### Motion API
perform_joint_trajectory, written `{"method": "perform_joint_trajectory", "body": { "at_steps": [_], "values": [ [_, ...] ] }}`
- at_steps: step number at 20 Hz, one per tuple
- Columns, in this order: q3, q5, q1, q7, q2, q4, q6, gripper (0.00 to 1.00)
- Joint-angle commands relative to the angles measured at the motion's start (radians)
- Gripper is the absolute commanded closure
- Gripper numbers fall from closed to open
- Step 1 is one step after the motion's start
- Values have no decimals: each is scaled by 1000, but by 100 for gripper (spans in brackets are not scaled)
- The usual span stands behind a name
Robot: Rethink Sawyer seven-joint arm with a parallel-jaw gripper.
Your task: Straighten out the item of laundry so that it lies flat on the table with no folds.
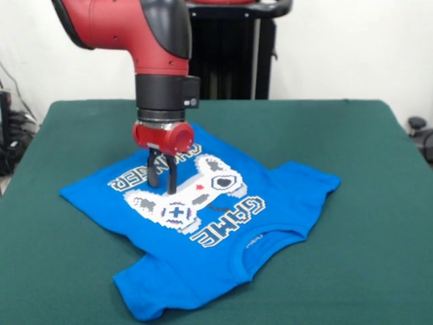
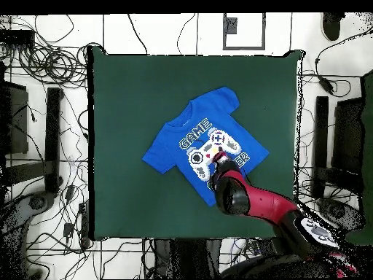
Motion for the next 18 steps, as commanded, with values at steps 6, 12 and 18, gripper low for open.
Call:
{"method": "perform_joint_trajectory", "body": {
  "at_steps": [6,12,18],
  "values": [
    [-13,-74,-33,72,89,150,58,0],
    [-28,-96,-40,76,102,165,31,0],
    [-47,-95,-22,85,145,156,-18,0]
  ]
}}
